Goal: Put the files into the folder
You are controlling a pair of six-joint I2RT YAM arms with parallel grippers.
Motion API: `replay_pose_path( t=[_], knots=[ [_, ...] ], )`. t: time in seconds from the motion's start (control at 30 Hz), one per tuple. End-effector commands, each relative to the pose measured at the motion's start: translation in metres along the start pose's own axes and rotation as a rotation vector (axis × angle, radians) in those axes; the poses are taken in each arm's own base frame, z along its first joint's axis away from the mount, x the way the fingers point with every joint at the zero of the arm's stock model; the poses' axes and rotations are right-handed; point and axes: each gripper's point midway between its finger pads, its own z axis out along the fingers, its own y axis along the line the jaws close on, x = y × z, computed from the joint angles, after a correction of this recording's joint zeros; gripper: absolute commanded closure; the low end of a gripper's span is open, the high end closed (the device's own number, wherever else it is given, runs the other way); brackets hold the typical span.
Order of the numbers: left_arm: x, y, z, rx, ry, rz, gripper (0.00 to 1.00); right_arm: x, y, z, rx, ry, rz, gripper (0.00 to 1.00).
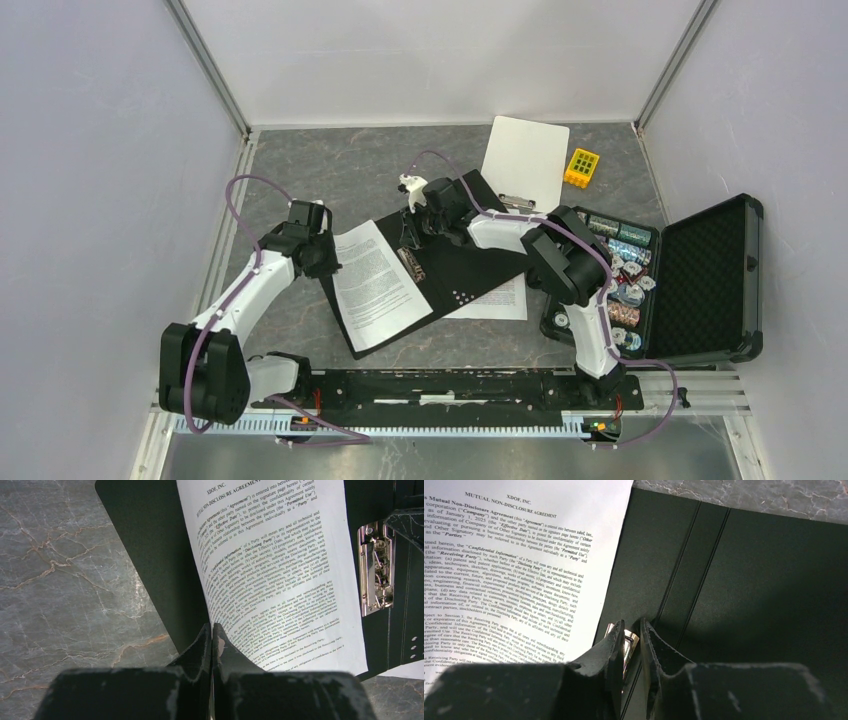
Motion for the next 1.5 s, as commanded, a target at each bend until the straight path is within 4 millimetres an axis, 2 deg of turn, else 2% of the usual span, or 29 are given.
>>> replay_pose_path(
  t=[0.0,0.17,0.37,0.43,0.5,0.57,0.7,0.73,0.77,0.87,0.9,1.1,1.17,1.3,1.37,1.47],
  knots=[
    [-0.02,-0.006,-0.003,0.019,-0.051,0.037,0.98,-0.007,0.002,0.003,-0.015,0.0,-0.028,0.77],
    [-0.018,-0.006,-0.001,0.019,-0.04,0.035,0.98,-0.002,-0.001,0.005,-0.008,0.015,-0.027,0.79],
    [-0.02,-0.005,0.007,-0.003,-0.016,0.022,0.96,0.014,-0.002,0.007,-0.014,0.062,-0.021,0.8],
    [-0.019,0.0,0.011,-0.041,0.009,0.013,0.87,0.021,-0.004,0.005,-0.006,0.077,-0.021,0.8],
    [-0.019,0.004,0.015,-0.081,0.027,-0.006,0.72,0.025,-0.005,0.004,0.0,0.083,-0.023,0.8],
    [-0.018,0.006,0.018,-0.102,0.043,-0.022,0.62,0.026,-0.007,0.002,0.007,0.084,-0.026,0.8],
    [-0.015,0.011,0.019,-0.145,0.064,-0.053,0.58,0.023,-0.007,0.001,0.015,0.072,-0.031,0.81],
    [-0.015,0.013,0.018,-0.153,0.064,-0.063,0.54,0.022,-0.007,0.001,0.017,0.068,-0.031,0.81],
    [-0.014,0.016,0.017,-0.173,0.06,-0.077,0.47,0.022,-0.008,0.001,0.019,0.067,-0.03,0.81],
    [-0.017,0.016,0.009,-0.176,0.038,-0.099,0.15,0.021,-0.008,0.001,0.02,0.063,-0.029,0.81],
    [-0.018,0.016,0.005,-0.173,0.031,-0.103,0.14,0.021,-0.008,0.001,0.02,0.061,-0.031,0.81],
    [-0.042,0.004,-0.022,-0.119,-0.065,-0.151,0.17,0.021,-0.008,0.001,0.021,0.06,-0.03,0.81],
    [-0.049,-0.017,-0.021,0.001,-0.086,-0.142,0.23,0.02,-0.007,0.0,0.019,0.058,-0.03,0.81],
    [-0.035,-0.059,0.002,0.234,-0.015,-0.177,0.46,0.021,-0.008,0.0,0.025,0.059,-0.027,0.82],
    [-0.023,-0.066,0.019,0.263,0.035,-0.218,0.55,0.02,-0.007,-0.001,0.019,0.057,-0.025,0.82],
    [-0.007,-0.064,0.043,0.24,0.091,-0.249,0.6,0.021,-0.007,0.0,0.017,0.058,-0.023,0.84]
  ],
)
